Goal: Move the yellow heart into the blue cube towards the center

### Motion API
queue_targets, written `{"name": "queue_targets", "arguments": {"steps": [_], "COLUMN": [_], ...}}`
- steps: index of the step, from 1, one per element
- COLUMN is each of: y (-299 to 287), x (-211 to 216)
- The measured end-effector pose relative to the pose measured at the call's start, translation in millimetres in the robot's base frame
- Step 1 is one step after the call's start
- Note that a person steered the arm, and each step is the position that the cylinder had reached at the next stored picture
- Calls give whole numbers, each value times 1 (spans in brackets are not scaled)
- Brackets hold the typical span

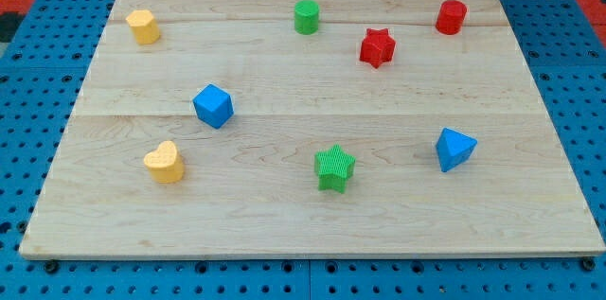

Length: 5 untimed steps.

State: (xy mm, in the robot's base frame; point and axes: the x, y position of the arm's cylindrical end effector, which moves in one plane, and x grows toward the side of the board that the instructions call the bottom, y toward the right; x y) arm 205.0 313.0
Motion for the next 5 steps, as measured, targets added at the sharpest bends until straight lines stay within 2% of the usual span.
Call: {"name": "queue_targets", "arguments": {"steps": [2, 3, 5], "y": [-33, -114, -149], "x": [-7, -12, -12]}}
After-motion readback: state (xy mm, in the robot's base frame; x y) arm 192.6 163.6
